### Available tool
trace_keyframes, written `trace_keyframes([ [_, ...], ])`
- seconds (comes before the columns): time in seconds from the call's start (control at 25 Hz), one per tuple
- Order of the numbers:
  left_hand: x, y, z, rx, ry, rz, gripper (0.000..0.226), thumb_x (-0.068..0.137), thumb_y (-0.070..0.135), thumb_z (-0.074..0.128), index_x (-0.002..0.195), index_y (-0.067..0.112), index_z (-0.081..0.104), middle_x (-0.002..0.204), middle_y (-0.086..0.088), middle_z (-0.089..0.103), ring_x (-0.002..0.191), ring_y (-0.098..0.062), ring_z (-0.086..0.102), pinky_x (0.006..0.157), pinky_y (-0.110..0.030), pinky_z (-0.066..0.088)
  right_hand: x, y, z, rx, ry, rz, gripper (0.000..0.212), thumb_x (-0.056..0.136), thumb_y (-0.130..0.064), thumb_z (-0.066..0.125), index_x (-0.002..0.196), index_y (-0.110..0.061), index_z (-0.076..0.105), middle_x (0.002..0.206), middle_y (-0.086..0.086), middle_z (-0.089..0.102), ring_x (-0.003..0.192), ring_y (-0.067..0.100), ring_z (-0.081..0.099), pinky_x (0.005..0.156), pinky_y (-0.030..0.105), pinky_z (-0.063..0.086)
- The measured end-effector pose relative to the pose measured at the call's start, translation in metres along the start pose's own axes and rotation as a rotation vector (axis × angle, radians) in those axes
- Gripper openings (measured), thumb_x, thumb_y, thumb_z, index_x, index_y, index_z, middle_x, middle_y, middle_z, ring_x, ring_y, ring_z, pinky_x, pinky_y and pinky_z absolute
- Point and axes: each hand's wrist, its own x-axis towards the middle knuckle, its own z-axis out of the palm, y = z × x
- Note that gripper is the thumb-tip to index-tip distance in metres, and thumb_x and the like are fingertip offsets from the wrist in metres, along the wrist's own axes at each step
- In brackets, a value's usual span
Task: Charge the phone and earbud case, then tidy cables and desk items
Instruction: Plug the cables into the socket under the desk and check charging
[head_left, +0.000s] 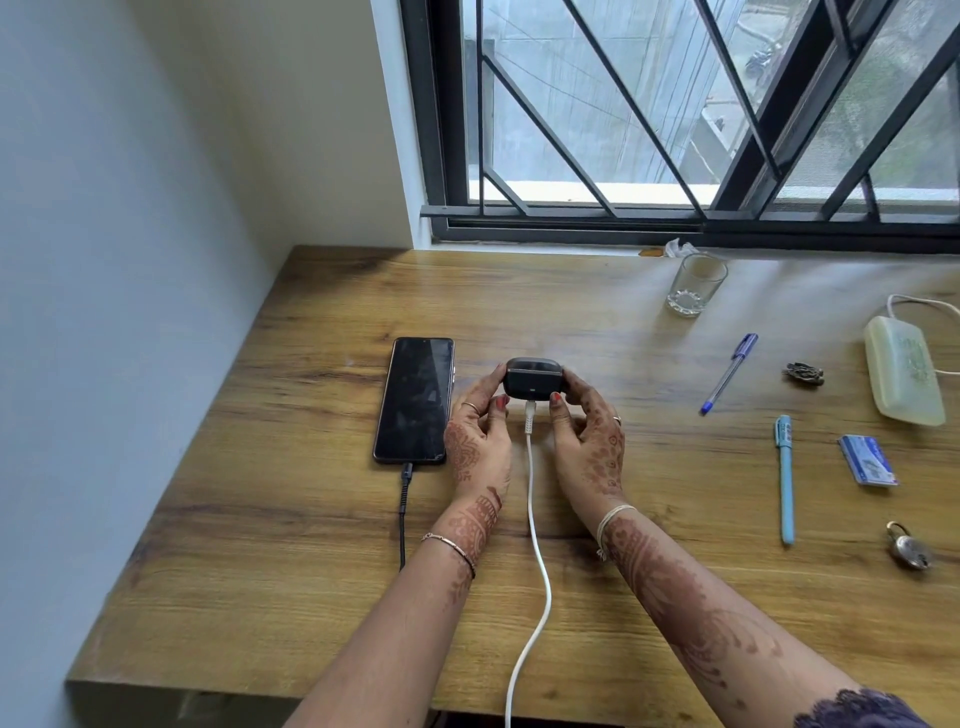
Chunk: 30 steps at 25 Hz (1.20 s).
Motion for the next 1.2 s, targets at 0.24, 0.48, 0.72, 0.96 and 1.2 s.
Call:
trace_keyframes([
  [0.24, 0.0007, -0.0025, 0.0003, 0.004, -0.007, 0.017, 0.037, 0.093, 0.004, 0.055, 0.119, 0.028, 0.065, 0.122, 0.006, 0.063, 0.115, -0.005, 0.058, 0.105, -0.034, 0.046, -0.0006, -0.0007, -0.0009, 0.004, 0.003, 0.007, 0.035, 0.093, -0.028, 0.057, 0.127, -0.035, 0.057, 0.112, -0.004, 0.062, 0.105, 0.01, 0.053, 0.094, 0.032, 0.047],
  [0.48, 0.0013, -0.0051, 0.0008, 0.011, -0.007, 0.008, 0.035, 0.093, 0.008, 0.055, 0.121, 0.027, 0.065, 0.125, 0.005, 0.062, 0.117, -0.005, 0.057, 0.106, -0.032, 0.045, -0.0002, 0.002, 0.0018, 0.013, 0.019, 0.003, 0.036, 0.091, -0.03, 0.058, 0.126, -0.038, 0.057, 0.11, -0.003, 0.062, 0.103, 0.011, 0.056, 0.092, 0.041, 0.05],
  [0.72, 0.0011, -0.0056, 0.0008, -0.006, -0.005, -0.002, 0.036, 0.093, 0.007, 0.056, 0.12, 0.029, 0.064, 0.126, 0.007, 0.06, 0.118, -0.008, 0.057, 0.104, -0.033, 0.047, -0.0009, 0.0004, 0.001, 0.017, 0.018, -0.008, 0.036, 0.091, -0.028, 0.058, 0.126, -0.04, 0.056, 0.108, -0.004, 0.062, 0.102, 0.011, 0.055, 0.092, 0.042, 0.049],
  [0.96, 0.0004, -0.005, 0.0009, -0.014, -0.001, 0.003, 0.036, 0.092, 0.006, 0.057, 0.122, 0.024, 0.064, 0.127, 0.002, 0.06, 0.115, -0.011, 0.059, 0.102, -0.028, 0.048, -0.0021, -0.0004, -0.0004, 0.009, 0.015, -0.024, 0.037, 0.092, -0.028, 0.058, 0.127, -0.039, 0.056, 0.109, -0.004, 0.061, 0.1, 0.007, 0.054, 0.09, 0.036, 0.05],
  [1.2, -0.0009, -0.005, -0.0004, -0.051, 0.003, -0.007, 0.035, 0.091, 0.003, 0.058, 0.122, 0.018, 0.065, 0.126, 0.002, 0.062, 0.117, -0.009, 0.059, 0.104, -0.031, 0.047, -0.0027, -0.0017, -0.0015, -0.011, 0.051, -0.057, 0.037, 0.091, -0.026, 0.059, 0.127, -0.034, 0.058, 0.102, -0.006, 0.061, 0.091, -0.007, 0.048, 0.082, 0.022, 0.048],
])
